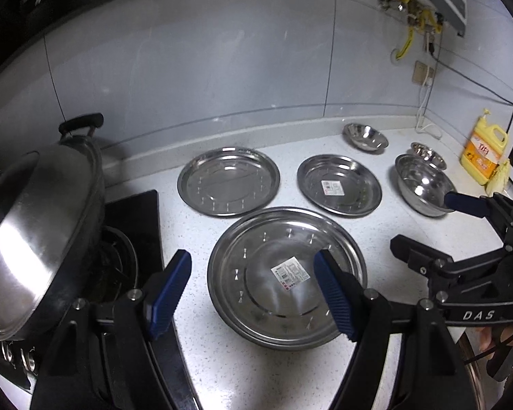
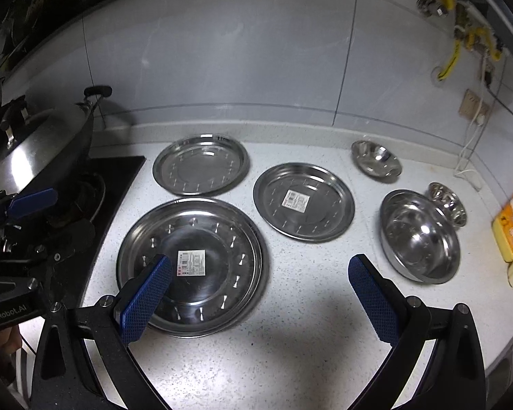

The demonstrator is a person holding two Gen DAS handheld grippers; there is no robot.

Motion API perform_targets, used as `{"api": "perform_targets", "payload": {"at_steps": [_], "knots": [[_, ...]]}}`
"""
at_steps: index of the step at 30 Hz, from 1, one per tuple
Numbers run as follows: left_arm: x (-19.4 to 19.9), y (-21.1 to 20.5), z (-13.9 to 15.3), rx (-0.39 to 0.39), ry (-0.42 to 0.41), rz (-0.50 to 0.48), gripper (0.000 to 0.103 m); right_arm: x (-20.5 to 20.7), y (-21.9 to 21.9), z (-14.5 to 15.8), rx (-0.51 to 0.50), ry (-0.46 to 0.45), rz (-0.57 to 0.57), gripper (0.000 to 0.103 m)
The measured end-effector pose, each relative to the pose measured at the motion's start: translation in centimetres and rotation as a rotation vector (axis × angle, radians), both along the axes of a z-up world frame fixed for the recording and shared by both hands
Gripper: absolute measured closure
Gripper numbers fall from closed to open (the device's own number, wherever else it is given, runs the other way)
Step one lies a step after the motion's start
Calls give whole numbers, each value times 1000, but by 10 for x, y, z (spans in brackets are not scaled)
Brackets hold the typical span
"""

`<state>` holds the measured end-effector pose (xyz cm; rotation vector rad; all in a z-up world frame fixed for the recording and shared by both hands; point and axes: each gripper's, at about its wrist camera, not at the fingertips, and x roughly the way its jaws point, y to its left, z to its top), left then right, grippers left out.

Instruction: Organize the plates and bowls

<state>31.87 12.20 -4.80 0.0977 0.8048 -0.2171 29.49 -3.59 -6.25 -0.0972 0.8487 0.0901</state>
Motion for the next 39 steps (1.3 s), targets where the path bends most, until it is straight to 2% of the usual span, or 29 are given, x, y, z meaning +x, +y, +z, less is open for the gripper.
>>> {"api": "perform_targets", "payload": {"at_steps": [3, 10, 16, 25, 27, 29, 30, 34, 36, 39], "knots": [[11, -3, -11, -14, 39, 10, 30, 12, -1, -12, 13, 28, 29, 1], [57, 7, -62, -148, 219, 44, 30, 49, -13, -55, 132, 185, 88, 1], [79, 13, -99, -201, 357, 64, 31, 75, -17, -88, 193, 288, 136, 1], [89, 14, -127, -254, 455, 50, 31, 94, -24, -122, 285, 419, 192, 2], [89, 17, -127, -269, 454, 48, 32, 96, -24, -125, 287, 430, 198, 5], [91, 20, -127, -287, 459, 49, 32, 97, -24, -129, 291, 446, 215, 21], [92, 22, -127, -298, 461, 51, 32, 98, -24, -130, 295, 455, 220, 22], [97, 29, -127, -350, 486, 49, 32, 101, -22, -129, 284, 444, 251, 40], [97, 31, -127, -364, 491, 31, 30, 102, -23, -130, 292, 443, 260, 42], [97, 30, -127, -341, 491, -11, 30, 102, -28, -130, 314, 448, 271, 44]]}}
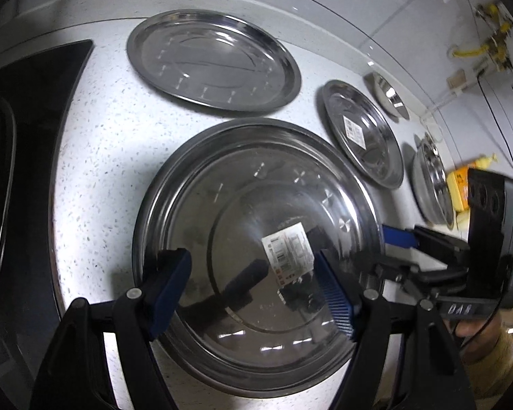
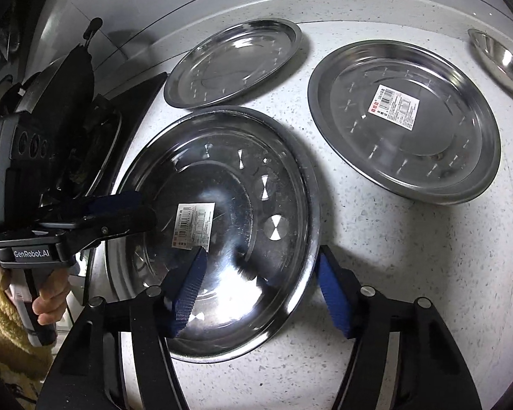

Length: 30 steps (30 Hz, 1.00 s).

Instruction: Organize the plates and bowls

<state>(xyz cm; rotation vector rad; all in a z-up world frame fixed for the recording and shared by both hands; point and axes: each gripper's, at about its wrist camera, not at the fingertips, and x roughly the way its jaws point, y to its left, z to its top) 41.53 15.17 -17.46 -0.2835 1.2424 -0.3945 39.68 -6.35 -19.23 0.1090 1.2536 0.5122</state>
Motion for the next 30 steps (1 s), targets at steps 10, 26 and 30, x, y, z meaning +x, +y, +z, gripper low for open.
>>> {"api": "perform_targets", "payload": {"at_steps": [10, 26, 30], "knots": [[2, 15, -3, -139, 28, -25, 32, 1, -8, -1, 22, -10, 36, 58], [-18, 33, 19, -45, -55, 47, 33, -1, -18, -2, 23, -31, 29, 73], [-21, 36, 19, -46, -56, 70, 33, -1, -17, -2, 14, -36, 40, 73]]}}
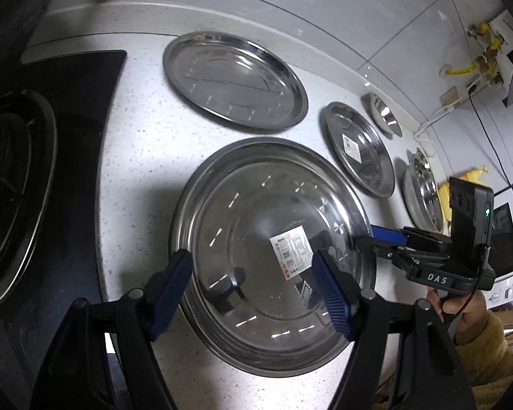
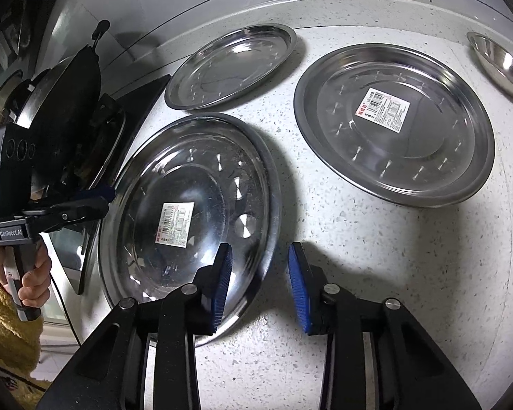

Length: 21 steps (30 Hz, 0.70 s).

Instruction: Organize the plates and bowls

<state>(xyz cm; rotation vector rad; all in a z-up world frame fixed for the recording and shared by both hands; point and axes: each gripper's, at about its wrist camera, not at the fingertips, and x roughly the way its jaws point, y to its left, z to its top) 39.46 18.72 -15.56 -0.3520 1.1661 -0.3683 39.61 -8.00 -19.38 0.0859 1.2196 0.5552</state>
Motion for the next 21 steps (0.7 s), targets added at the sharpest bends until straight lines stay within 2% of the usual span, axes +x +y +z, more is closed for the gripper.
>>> {"api": "perform_targets", "payload": {"at_steps": [4, 7, 9, 10, 11, 14, 15, 21], "knots": [[-7, 10, 6, 12, -24, 34, 33, 2, 1, 0, -4, -2, 11, 73], [-4, 11, -9, 54, 40, 39, 34, 1, -1, 0, -4, -5, 13, 73], [-1, 12, -20, 34, 90, 39, 60, 1, -1, 0, -12, -5, 7, 76], [-1, 13, -21, 35, 79, 49, 63, 2, -2, 0, -18, -3, 6, 85], [-1, 14, -22, 38, 81, 55, 69, 2, -2, -2, -6, 10, 9, 91], [0, 20, -26, 35, 92, 76, 89, 3, -4, -3, -11, 8, -6, 91], [-2, 23, -28, 26, 102, 86, 93, 4, -5, -3, -12, 5, -10, 91], [-16, 23, -28, 18, 106, 102, 95, 6, -9, -2, -18, 3, -29, 92]]}}
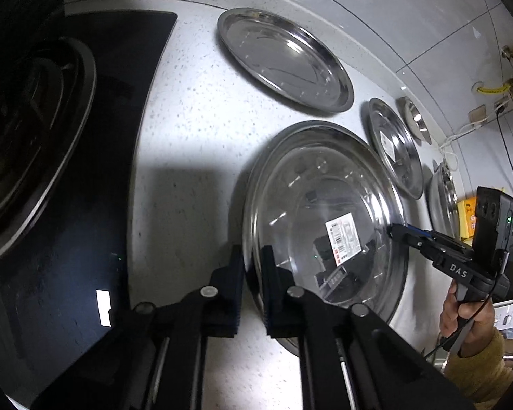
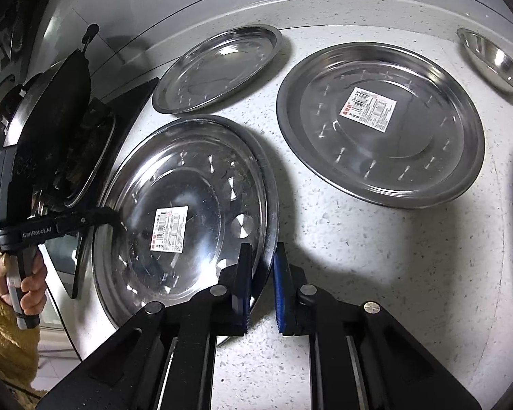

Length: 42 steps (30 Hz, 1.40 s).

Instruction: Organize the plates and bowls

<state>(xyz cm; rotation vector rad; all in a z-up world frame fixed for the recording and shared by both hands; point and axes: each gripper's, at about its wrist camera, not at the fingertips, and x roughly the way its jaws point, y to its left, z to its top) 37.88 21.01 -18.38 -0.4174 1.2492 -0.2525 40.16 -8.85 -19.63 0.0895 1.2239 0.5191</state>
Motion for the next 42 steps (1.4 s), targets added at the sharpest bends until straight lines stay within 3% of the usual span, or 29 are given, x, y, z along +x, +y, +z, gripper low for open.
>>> {"api": "perform_targets", "payload": {"at_steps": [7, 15, 19, 23, 32, 42], "knots": [[-31, 7, 29, -17, -49, 51, 97, -8, 0, 9, -5, -5, 23, 93], [-92, 27, 63, -5, -76, 79, 97, -45, 17, 44, 27, -42, 105, 93], [-123, 35, 56, -18, -68, 58, 97, -73, 27, 48, 9, -49, 111, 93], [-136, 44, 38, -29, -43, 49, 97, -99, 38, 32, -28, -9, 101, 93], [-128, 29, 12, -5, -19, -13, 96, -107, 37, 6, -94, 11, 7, 93], [-128, 16, 20, 94, -57, -4, 94, -108, 26, 10, -61, -12, -21, 92]]}}
